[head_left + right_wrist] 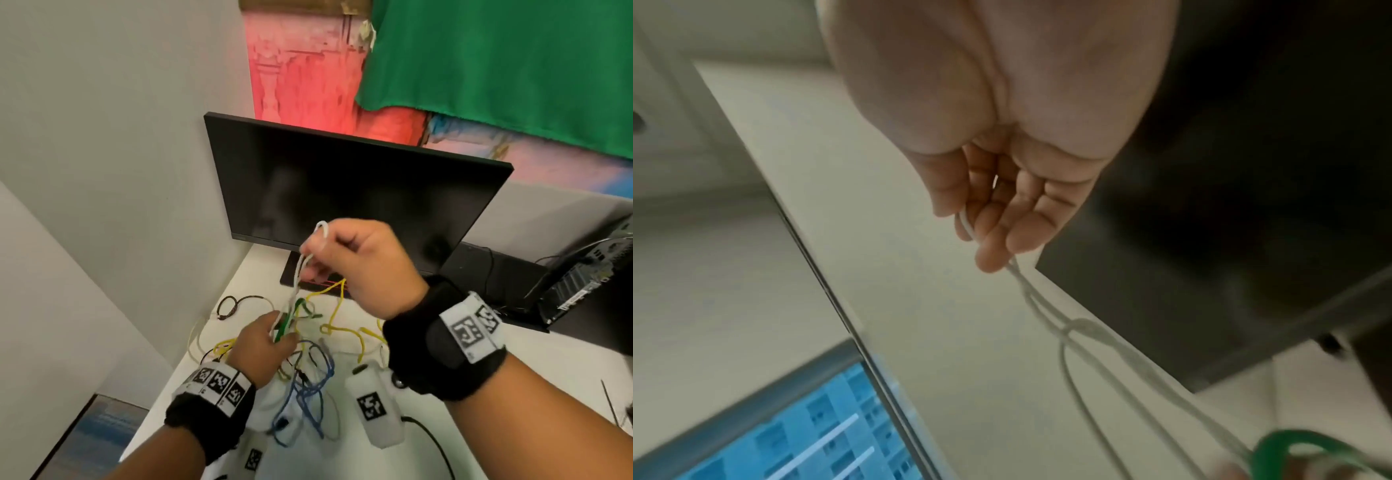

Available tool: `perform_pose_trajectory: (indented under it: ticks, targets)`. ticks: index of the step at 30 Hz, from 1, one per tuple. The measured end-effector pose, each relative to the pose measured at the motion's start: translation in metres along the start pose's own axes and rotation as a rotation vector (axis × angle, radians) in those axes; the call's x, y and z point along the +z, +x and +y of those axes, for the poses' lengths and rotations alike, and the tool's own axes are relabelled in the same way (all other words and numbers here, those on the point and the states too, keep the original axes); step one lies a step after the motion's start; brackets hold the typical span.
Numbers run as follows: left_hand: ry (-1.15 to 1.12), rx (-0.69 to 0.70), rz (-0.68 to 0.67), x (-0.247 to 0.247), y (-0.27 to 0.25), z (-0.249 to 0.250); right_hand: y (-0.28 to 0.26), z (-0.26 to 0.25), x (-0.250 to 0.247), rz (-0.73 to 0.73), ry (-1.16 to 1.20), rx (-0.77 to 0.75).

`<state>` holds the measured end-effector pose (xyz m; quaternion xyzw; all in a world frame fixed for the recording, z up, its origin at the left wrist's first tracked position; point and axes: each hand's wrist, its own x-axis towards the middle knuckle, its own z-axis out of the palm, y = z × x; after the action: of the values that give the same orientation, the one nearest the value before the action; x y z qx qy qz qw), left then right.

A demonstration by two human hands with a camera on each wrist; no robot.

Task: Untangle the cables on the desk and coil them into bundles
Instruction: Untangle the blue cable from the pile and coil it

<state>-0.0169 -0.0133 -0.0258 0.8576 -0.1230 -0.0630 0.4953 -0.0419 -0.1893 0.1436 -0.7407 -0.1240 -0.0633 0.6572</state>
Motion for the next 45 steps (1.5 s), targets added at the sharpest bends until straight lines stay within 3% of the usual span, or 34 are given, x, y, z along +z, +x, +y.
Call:
perform_pose_trajectory:
  ticks: [4,7,11,14,17,20,23,25,27,31,33,35,37,39,42,45]
  targets:
    - [0.225,-0.005,0.014,-0.024,0.016,-0.019,0.009,-0.052,-0.024,0.126,0.156,-0.169]
    - [0.395,-0.106,-0.058,-0.039,0.025,-0.036,0.021,-0.091,-0.044,0.032,0.212,-0.205]
    - [0.37,-0.22,-0.257,-0.057,0.027,-0.049,0.043,-0.109,-0.06,-0.201,-0.001,-0.017]
    - [0.274,-0.221,-0.383,-0.075,0.026,-0.022,0.057,-0.092,-0.05,-0.204,-0.151,0.163]
    - [-0.081,-0.039,-0.261,-0.087,0.025,0.031,0.062,-0.063,-0.032,-0.175,-0.264,0.22]
    - [-0.436,0.065,-0.217,-0.061,0.027,0.07,0.061,-0.041,-0.006,-0.209,-0.157,0.174]
    - [-0.278,0.082,-0.213,-0.031,0.026,0.067,0.058,-0.036,0.007,-0.213,-0.036,0.071]
    - [-0.164,0.016,-0.176,-0.027,0.023,0.044,0.06,-0.03,-0.003,-0.093,-0.231,-0.078]
    - [-0.061,-0.086,-0.153,-0.031,0.014,0.015,0.06,-0.016,-0.024,0.025,-0.525,-0.113]
    - [0.246,-0.069,-0.062,-0.039,-0.011,-0.022,0.043,0.037,-0.053,-0.018,-0.928,0.245]
    - [0.331,-0.115,0.007,-0.042,-0.013,-0.031,0.025,0.065,-0.049,-0.028,-1.07,0.329]
    - [0.293,-0.238,0.071,-0.043,-0.008,-0.038,0.002,0.09,-0.031,-0.167,-1.092,0.333]
    - [0.134,-0.328,0.135,-0.041,0.0,-0.04,-0.025,0.115,0.002,-0.47,-1.018,0.334]
    - [-0.057,-0.331,0.193,-0.041,0.009,-0.037,-0.046,0.14,0.035,-0.679,-1.007,0.291]
    - [-0.211,-0.261,0.244,-0.043,0.019,-0.029,-0.057,0.169,0.061,-0.731,-1.162,0.322]
    - [-0.009,-0.277,0.284,-0.058,0.028,-0.024,-0.051,0.175,0.056,-0.649,-1.079,0.388]
